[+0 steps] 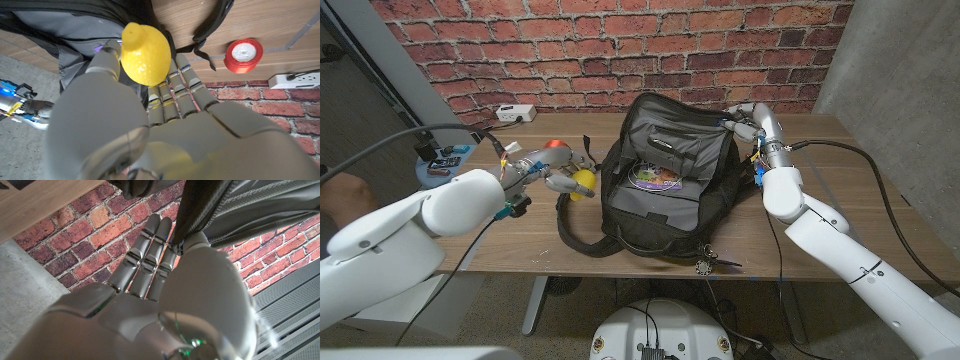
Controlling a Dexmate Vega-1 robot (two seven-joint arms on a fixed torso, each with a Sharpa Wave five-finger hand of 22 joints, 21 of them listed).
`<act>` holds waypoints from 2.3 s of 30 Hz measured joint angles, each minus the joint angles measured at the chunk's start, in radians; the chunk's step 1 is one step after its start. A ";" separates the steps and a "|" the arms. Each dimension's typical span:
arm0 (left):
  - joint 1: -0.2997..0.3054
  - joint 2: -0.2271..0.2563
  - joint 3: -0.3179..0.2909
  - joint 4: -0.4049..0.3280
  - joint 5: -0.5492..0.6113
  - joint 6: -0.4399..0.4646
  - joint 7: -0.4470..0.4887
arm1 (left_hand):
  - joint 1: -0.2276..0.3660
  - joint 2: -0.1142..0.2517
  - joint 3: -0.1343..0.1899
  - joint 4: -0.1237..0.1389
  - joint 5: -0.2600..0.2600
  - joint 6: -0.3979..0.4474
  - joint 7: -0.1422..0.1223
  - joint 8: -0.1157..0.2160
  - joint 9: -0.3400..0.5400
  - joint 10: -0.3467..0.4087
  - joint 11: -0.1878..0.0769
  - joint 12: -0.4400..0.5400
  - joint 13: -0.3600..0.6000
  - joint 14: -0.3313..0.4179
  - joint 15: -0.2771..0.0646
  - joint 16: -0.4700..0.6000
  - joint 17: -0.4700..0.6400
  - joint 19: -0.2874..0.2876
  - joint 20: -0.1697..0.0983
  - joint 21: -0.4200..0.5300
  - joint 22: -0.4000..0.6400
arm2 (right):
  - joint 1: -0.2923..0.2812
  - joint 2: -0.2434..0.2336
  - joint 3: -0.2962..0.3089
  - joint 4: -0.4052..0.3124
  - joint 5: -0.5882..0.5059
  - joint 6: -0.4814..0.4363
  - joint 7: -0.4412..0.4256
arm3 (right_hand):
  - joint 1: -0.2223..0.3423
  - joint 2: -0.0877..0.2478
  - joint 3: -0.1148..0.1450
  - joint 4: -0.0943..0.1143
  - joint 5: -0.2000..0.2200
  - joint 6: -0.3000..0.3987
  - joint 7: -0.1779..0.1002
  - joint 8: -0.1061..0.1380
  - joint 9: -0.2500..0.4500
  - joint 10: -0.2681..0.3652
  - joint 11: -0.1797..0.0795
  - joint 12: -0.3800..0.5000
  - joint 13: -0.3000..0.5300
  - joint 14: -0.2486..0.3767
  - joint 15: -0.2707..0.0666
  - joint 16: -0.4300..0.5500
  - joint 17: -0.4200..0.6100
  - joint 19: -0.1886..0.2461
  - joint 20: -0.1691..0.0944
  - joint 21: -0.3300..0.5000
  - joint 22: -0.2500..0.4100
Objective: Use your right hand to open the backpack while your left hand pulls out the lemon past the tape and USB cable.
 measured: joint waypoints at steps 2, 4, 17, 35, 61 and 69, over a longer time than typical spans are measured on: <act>0.006 -0.024 -0.007 0.001 0.019 -0.005 0.003 | 0.000 0.000 -0.002 0.002 0.000 0.000 0.000 0.000 0.000 0.000 0.000 0.000 0.000 0.000 0.000 -0.001 0.000 0.000 0.000 0.000 0.000 | 0.001 0.000 -0.002 0.001 -0.001 0.000 0.000 | 0.000 0.000 0.000 0.000 0.002 0.000 0.000 0.000 0.000 0.000 0.000 -0.002 0.001 0.000 0.000 0.000 0.000 0.000 0.000 0.000 0.000; 0.008 -0.031 -0.009 0.001 0.031 -0.008 0.005 | -0.001 0.001 -0.004 0.004 0.000 0.000 0.000 0.000 0.000 0.000 0.000 0.001 0.000 0.000 0.000 -0.001 0.000 0.000 0.000 0.000 0.000 | 0.002 0.000 -0.003 0.001 -0.002 -0.001 0.000 | 0.000 0.000 0.000 0.000 0.002 0.000 0.000 0.000 0.000 0.000 0.000 -0.003 0.003 0.000 0.000 0.000 0.005 0.000 0.000 0.000 0.000; 0.016 -0.140 -0.023 0.019 0.088 -0.036 0.043 | -0.004 0.004 -0.006 0.003 0.006 0.005 -0.005 0.000 0.000 0.000 0.000 0.011 0.000 0.000 0.000 -0.001 0.000 0.000 0.000 0.008 -0.003 | -0.009 -0.004 -0.006 -0.026 -0.008 -0.009 0.001 | 0.000 0.000 -0.003 0.003 0.002 0.000 0.000 0.000 0.000 -0.001 0.000 -0.003 0.003 0.000 0.000 -0.004 0.005 -0.004 0.003 0.000 0.000; -0.063 -0.204 0.021 0.093 0.094 -0.080 0.118 | -0.005 0.005 -0.007 0.001 0.010 0.007 -0.003 -0.002 0.008 0.000 0.000 0.011 0.000 0.005 0.006 -0.008 0.003 -0.005 0.006 0.011 -0.003 | -0.056 -0.023 0.027 -0.112 0.064 -0.048 0.051 | 0.006 0.001 -0.003 0.003 0.002 -0.005 0.005 -0.006 0.000 -0.003 0.002 0.001 0.013 0.000 0.000 -0.008 0.009 -0.008 0.000 0.000 0.000; -0.133 -0.257 0.086 0.244 0.007 -0.201 0.269 | -0.013 0.013 -0.007 0.001 0.017 0.010 0.000 -0.003 0.022 0.000 0.000 0.019 0.000 0.005 0.006 -0.008 0.005 -0.011 0.000 0.019 -0.003 | -0.074 -0.065 0.037 -0.229 0.159 -0.145 0.122 | 0.009 0.004 -0.003 0.003 0.002 -0.016 0.016 -0.010 0.005 -0.008 0.008 0.001 0.022 0.000 0.000 -0.008 0.014 -0.007 0.000 0.006 0.000; -0.151 -0.257 0.100 0.273 -0.033 -0.251 0.303 | -0.013 0.013 -0.008 0.000 0.017 0.011 0.000 -0.003 0.022 0.000 0.000 0.019 0.000 0.005 0.006 -0.008 0.005 -0.011 0.000 0.026 -0.002 | -0.070 -0.076 0.035 -0.262 0.174 -0.161 0.131 | 0.012 0.007 -0.008 -0.003 0.002 -0.020 0.020 -0.020 0.005 -0.007 0.006 0.012 0.035 0.000 0.000 -0.008 0.023 -0.015 0.002 0.012 0.000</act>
